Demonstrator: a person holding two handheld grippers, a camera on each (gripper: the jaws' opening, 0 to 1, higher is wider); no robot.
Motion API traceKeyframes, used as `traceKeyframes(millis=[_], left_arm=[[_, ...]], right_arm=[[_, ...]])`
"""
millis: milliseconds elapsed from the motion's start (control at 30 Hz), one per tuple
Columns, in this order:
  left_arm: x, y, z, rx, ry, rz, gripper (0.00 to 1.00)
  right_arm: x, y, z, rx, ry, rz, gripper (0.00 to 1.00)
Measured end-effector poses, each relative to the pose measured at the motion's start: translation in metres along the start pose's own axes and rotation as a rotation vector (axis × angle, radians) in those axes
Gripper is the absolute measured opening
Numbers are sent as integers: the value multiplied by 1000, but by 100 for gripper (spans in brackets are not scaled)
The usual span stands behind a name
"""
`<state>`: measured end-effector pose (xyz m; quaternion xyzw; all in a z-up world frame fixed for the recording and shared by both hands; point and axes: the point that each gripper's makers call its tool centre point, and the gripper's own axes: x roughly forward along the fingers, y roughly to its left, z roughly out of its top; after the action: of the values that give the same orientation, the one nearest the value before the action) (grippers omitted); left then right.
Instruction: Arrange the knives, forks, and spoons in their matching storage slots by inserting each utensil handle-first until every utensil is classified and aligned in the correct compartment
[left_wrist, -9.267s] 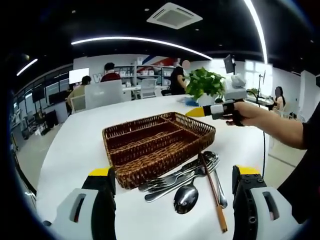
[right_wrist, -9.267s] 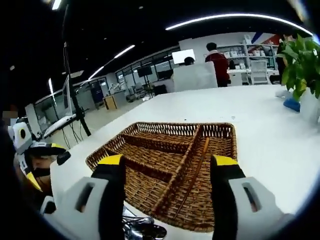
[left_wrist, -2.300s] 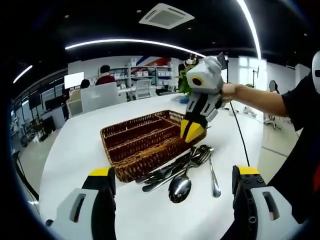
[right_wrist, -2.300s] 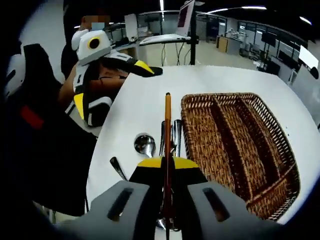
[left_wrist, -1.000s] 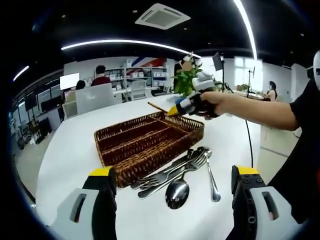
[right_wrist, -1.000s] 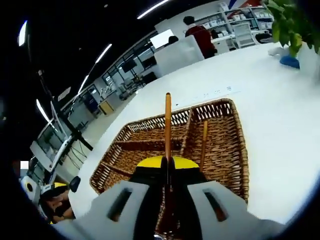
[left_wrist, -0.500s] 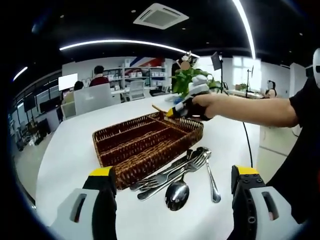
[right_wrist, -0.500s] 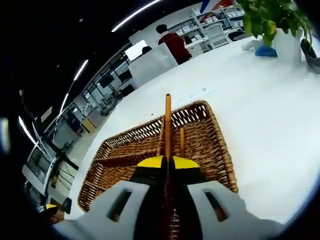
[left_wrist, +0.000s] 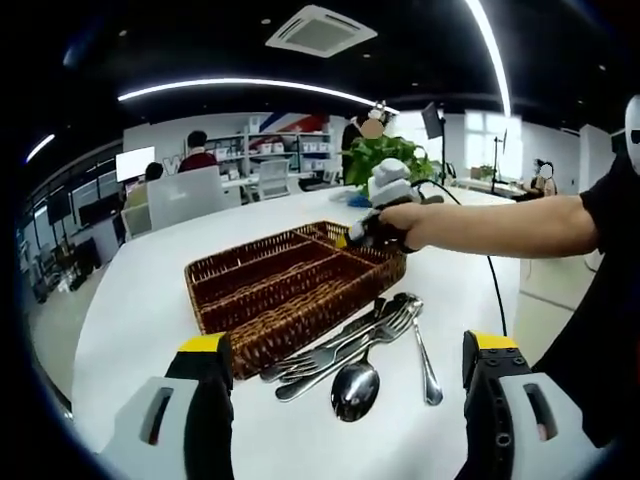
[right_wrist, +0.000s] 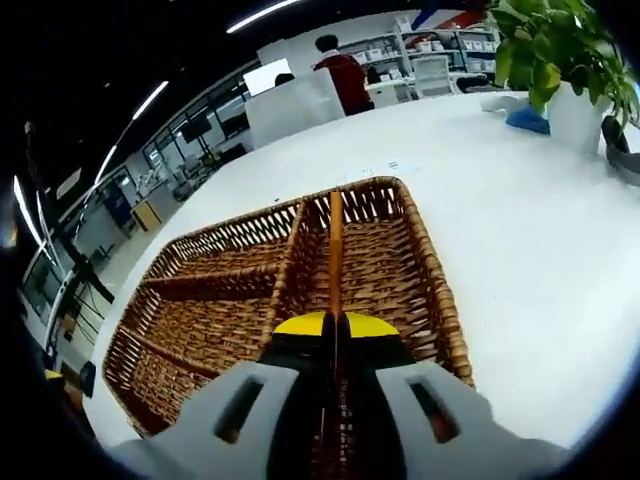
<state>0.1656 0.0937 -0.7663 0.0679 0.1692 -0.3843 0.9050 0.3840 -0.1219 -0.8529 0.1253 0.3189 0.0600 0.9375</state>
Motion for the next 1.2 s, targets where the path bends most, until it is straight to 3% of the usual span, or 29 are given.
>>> traceKeyframes(millis=[367,767,933,1200], left_arm=[[1,-2,-2,5,7,-4,97],[1,-3,-3,8,14,-6,97],[1,-2,-4,7,15,-2,97],[2,0,-3,5,18,3,98]], right_arm=[[2,-1,-10,-37,60,3,4],[-3,3,-13,-58,54,24,7],[-5,4,-9,-60,34,39,10],[-24,10,12,-140,-60,46,16]])
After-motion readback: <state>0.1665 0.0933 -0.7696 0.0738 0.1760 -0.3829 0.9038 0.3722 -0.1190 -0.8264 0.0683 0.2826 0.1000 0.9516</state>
